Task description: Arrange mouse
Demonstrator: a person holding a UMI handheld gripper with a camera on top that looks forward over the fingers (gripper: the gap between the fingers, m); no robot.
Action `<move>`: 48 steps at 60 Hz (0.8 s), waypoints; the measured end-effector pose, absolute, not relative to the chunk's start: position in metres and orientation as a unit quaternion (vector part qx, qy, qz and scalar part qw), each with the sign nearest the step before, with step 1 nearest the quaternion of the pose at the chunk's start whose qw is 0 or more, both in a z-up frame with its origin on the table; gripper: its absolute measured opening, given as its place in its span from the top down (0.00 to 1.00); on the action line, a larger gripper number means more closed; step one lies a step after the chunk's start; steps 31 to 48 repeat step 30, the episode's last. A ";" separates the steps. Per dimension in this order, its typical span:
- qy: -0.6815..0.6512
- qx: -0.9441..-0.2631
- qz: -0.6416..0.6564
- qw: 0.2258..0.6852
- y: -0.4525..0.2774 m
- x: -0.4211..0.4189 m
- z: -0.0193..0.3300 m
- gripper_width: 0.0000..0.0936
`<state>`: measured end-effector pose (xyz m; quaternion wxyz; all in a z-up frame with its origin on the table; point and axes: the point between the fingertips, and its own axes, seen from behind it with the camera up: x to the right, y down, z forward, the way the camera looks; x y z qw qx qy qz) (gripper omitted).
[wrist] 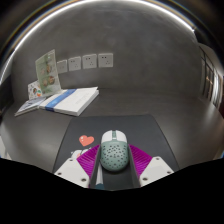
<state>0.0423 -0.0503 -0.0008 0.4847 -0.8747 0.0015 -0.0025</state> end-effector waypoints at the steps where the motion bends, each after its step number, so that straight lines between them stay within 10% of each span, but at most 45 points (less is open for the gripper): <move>1: 0.001 -0.877 0.000 0.481 -0.049 0.036 -0.003 0.44; 9: 0.000 -0.880 0.009 0.475 -0.055 0.031 0.001 0.04; 48: 0.032 -0.867 0.013 0.497 -0.192 0.041 0.045 0.09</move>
